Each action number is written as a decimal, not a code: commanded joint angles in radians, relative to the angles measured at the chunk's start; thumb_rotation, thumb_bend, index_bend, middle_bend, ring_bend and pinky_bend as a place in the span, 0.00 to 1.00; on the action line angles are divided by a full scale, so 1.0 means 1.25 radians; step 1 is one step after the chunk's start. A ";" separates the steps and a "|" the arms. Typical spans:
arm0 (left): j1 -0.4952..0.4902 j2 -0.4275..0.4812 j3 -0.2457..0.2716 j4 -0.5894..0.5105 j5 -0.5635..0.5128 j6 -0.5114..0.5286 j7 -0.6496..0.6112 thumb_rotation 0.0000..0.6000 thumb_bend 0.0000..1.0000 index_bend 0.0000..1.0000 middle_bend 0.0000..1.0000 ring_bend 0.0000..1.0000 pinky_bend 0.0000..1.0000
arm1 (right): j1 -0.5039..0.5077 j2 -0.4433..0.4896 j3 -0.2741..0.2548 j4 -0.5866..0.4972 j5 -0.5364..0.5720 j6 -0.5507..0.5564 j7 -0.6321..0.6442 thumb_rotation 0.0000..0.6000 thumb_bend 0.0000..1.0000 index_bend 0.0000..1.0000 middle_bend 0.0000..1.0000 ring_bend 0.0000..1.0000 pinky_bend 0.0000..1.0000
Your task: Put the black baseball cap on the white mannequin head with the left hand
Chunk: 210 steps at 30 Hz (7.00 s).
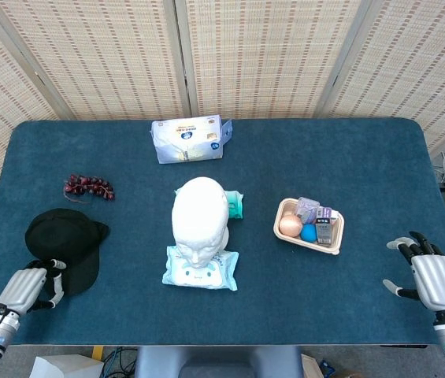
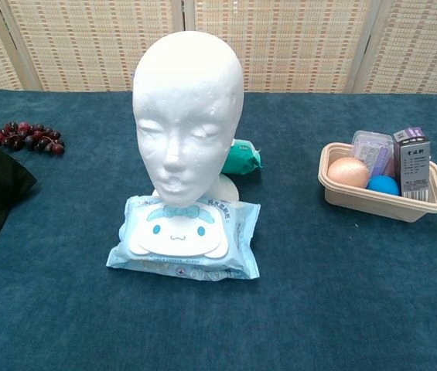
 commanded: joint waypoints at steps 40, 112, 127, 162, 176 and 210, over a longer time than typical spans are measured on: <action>0.065 0.002 -0.005 -0.032 0.095 0.185 0.055 1.00 0.36 0.25 0.21 0.21 0.37 | -0.002 0.004 0.001 -0.002 -0.001 0.004 0.011 1.00 0.00 0.33 0.31 0.15 0.29; 0.073 -0.324 -0.026 0.406 0.124 0.248 0.162 1.00 0.03 0.42 0.41 0.23 0.39 | -0.003 0.008 0.000 -0.002 -0.007 0.005 0.025 1.00 0.00 0.33 0.31 0.15 0.29; 0.076 -0.385 -0.048 0.521 0.135 0.321 0.108 1.00 0.03 0.46 0.45 0.26 0.39 | -0.003 0.008 0.000 -0.003 -0.008 0.005 0.026 1.00 0.00 0.33 0.31 0.15 0.29; 0.057 -0.525 -0.080 0.816 0.157 0.487 -0.158 1.00 0.15 0.53 0.41 0.31 0.45 | -0.005 0.007 -0.001 -0.003 -0.011 0.009 0.026 1.00 0.00 0.33 0.31 0.16 0.29; 0.049 -0.559 -0.092 0.865 0.132 0.476 -0.196 1.00 0.32 0.53 0.41 0.31 0.47 | -0.004 0.008 -0.001 -0.003 -0.010 0.008 0.027 1.00 0.00 0.33 0.31 0.16 0.29; 0.037 -0.598 -0.091 0.924 0.113 0.465 -0.231 1.00 0.25 0.56 0.41 0.31 0.48 | -0.005 0.009 0.000 -0.002 -0.009 0.008 0.029 1.00 0.00 0.33 0.31 0.16 0.29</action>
